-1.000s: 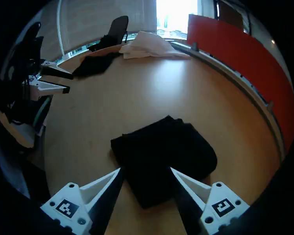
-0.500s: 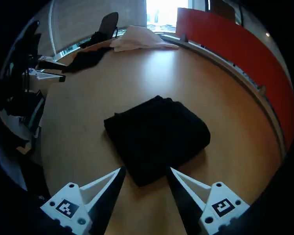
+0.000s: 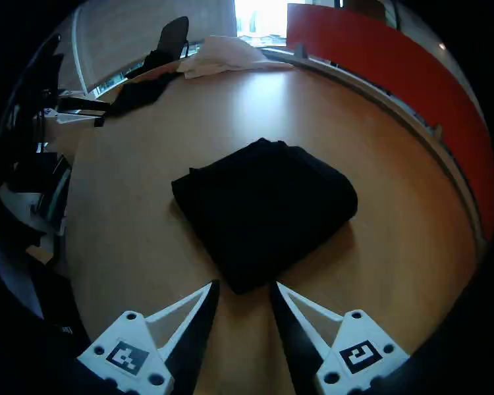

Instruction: Fold towel

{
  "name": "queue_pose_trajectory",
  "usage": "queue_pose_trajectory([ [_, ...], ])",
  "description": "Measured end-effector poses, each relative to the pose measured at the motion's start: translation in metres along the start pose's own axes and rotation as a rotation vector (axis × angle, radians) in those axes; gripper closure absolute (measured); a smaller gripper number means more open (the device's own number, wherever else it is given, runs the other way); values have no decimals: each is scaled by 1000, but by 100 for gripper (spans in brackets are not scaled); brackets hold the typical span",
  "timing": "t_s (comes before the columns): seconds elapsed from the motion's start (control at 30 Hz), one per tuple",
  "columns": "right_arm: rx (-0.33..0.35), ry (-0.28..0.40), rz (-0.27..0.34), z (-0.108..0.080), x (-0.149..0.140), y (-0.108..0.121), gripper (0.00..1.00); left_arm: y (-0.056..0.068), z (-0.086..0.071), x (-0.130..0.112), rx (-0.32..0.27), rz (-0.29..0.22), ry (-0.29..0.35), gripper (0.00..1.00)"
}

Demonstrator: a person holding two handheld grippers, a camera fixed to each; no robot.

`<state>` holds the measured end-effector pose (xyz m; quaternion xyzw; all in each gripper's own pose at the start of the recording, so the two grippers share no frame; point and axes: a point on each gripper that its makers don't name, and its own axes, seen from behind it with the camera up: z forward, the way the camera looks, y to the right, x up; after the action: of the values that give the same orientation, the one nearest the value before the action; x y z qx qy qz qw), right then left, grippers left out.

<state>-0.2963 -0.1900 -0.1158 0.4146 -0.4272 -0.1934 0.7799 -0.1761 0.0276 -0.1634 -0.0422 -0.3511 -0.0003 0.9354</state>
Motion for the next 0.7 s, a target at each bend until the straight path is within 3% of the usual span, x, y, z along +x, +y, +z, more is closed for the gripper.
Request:
queue_pose_trajectory([
  [0.2, -7, 2, 19, 1, -3, -1, 56, 0, 0, 0, 1, 0, 0, 9],
  [0.7, -21, 8, 49, 4, -6, -2, 96, 1, -1, -2, 0, 1, -2, 9],
])
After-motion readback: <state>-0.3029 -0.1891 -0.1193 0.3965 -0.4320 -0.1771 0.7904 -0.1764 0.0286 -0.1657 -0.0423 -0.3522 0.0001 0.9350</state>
